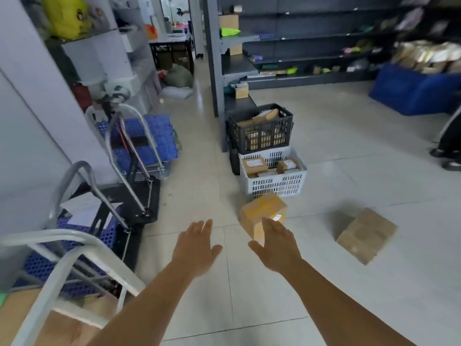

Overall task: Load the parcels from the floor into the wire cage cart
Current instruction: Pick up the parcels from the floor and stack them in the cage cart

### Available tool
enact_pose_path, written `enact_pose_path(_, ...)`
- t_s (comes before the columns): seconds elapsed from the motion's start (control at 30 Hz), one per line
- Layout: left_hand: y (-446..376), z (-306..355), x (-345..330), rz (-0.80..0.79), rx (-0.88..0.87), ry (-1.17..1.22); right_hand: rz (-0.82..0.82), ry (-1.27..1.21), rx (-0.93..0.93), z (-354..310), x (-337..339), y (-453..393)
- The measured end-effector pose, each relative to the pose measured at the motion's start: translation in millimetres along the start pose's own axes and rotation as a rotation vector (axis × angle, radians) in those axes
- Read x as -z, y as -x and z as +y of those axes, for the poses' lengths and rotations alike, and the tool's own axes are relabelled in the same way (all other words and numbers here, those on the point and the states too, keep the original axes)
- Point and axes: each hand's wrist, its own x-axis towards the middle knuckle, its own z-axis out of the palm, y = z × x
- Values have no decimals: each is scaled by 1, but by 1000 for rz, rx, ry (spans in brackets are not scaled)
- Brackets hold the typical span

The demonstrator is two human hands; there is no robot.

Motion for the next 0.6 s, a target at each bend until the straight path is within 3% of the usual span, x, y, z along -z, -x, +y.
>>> enact_pose_path(0.27,-87,102,-24,-92,-27,-13,-46,0,-138,138,24,-48)
enact_pose_path(0.6,-188,148,-62,-126,3,28,-93,63,-148,224,31,-132)
